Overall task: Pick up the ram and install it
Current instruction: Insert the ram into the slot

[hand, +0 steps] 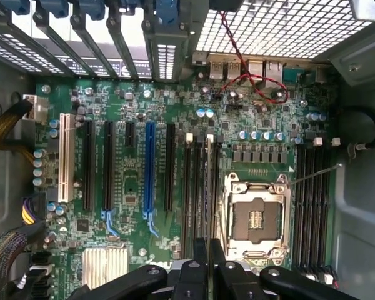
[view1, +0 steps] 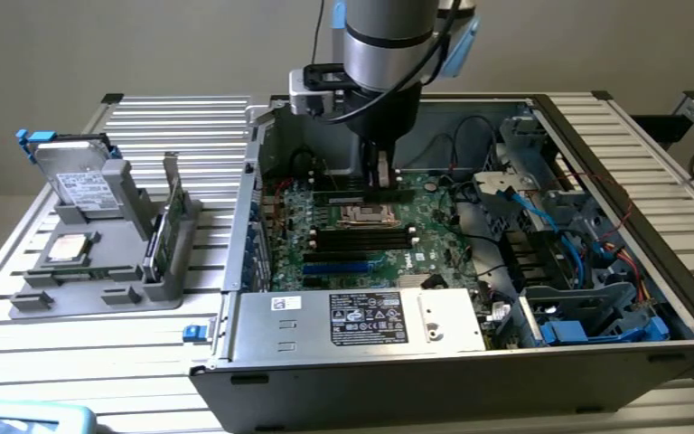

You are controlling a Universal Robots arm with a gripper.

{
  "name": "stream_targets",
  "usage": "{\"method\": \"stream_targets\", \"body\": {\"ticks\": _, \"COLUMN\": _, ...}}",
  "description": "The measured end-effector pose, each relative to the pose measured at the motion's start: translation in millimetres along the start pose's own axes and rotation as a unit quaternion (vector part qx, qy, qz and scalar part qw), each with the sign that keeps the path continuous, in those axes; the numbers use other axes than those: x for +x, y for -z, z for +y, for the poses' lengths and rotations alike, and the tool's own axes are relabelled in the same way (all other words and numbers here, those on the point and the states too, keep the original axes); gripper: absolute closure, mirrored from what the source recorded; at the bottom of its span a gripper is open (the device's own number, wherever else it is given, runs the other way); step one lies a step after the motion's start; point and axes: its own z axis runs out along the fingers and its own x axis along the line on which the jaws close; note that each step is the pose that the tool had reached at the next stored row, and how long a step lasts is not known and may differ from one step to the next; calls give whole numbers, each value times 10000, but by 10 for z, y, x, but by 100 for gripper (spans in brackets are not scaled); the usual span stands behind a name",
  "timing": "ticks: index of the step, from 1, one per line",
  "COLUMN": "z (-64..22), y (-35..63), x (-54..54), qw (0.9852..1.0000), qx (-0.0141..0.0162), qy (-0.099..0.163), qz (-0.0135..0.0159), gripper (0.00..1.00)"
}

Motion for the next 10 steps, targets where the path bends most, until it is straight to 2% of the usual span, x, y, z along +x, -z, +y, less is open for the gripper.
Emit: {"method": "stream_targets", "body": {"ticks": 10, "z": -18, "y": -180, "x": 33, "qw": 9999, "qx": 11, "qy": -111, "qz": 2, "gripper": 87}}
